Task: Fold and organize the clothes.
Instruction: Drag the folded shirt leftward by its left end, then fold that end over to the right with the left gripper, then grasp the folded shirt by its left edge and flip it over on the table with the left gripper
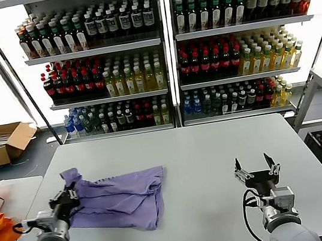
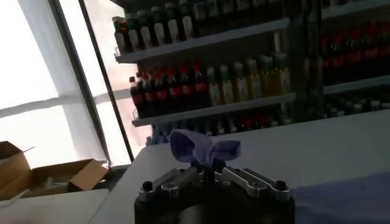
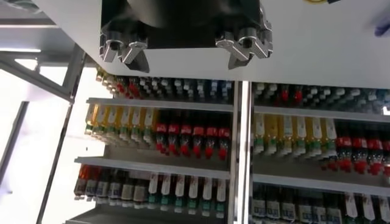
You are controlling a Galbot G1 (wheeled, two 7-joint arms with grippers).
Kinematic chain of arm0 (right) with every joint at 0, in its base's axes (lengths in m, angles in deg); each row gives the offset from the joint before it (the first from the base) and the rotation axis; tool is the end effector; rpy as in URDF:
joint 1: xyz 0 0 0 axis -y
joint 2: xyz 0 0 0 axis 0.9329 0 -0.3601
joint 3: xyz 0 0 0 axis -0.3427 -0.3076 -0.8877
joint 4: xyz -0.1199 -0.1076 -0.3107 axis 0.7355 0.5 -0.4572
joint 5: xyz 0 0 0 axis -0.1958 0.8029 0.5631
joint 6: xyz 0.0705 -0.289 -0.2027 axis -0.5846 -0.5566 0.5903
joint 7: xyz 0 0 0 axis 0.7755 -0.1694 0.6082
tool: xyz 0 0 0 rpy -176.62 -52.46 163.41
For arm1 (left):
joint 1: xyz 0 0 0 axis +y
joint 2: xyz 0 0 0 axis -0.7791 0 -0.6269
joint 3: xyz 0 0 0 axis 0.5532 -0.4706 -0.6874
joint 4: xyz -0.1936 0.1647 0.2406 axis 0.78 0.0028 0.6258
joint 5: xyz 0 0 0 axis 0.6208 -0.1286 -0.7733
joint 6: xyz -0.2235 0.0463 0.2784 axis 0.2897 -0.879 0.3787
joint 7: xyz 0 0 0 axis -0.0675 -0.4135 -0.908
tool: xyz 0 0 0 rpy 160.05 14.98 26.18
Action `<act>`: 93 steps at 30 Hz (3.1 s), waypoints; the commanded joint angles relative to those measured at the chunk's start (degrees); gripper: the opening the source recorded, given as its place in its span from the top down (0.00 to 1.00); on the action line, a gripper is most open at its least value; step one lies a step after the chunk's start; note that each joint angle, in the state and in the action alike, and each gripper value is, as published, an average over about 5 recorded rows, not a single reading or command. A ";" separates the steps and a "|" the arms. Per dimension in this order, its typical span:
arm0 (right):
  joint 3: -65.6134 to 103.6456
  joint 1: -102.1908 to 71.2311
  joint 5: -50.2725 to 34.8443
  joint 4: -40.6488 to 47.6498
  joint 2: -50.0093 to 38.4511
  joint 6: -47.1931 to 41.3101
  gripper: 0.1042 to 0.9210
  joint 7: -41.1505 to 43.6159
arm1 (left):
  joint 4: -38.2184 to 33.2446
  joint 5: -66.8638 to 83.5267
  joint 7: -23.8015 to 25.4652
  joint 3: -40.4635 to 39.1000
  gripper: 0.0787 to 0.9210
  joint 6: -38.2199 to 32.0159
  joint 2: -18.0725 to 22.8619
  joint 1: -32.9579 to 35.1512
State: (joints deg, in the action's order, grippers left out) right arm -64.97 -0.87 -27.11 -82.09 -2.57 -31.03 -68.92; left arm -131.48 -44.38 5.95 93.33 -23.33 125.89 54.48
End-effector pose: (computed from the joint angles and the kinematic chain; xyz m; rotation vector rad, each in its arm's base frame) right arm 0.2096 -0.0123 -0.2202 -0.1447 -2.9072 0.1661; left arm 0.2719 0.1142 -0.2751 0.0581 -2.8387 -0.2398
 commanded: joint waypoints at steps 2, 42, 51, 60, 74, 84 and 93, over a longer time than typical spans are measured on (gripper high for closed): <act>0.18 -2.66 1.01 -1.65 0.54 0.22 0.12 0.08 | -5.24 -2.39 -0.15 -13.89 0.94 2.05 5.82 -0.53; 0.51 -6.34 2.00 0.11 1.93 3.27 0.12 0.17 | 5.83 -5.78 2.00 -21.30 0.94 0.89 12.07 -5.67; -0.53 -6.21 2.42 -0.01 1.79 3.54 0.12 -0.14 | -1.23 11.20 2.55 -22.78 0.75 -2.29 12.30 -2.08; -2.47 -4.04 2.41 0.04 1.17 2.56 0.12 -0.82 | -15.78 37.23 -4.90 -18.14 0.44 0.50 12.76 -1.17; -5.04 -2.19 2.12 1.20 0.83 2.81 0.12 -0.58 | 2.60 -4.52 -1.45 1.82 0.12 -6.76 1.29 2.14; -6.04 -1.38 2.26 1.70 1.30 2.74 0.12 -0.67 | 3.29 0.32 1.91 1.00 0.12 -5.62 0.38 3.24; -5.75 -2.37 2.65 1.78 1.42 3.10 0.12 -0.68 | 2.19 17.19 4.41 0.22 0.12 1.59 -0.28 3.22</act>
State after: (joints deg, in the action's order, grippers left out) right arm -70.61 -3.15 -24.50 -80.40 -1.17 -27.99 -69.57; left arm -130.42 -38.07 8.02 91.67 -26.89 126.94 57.05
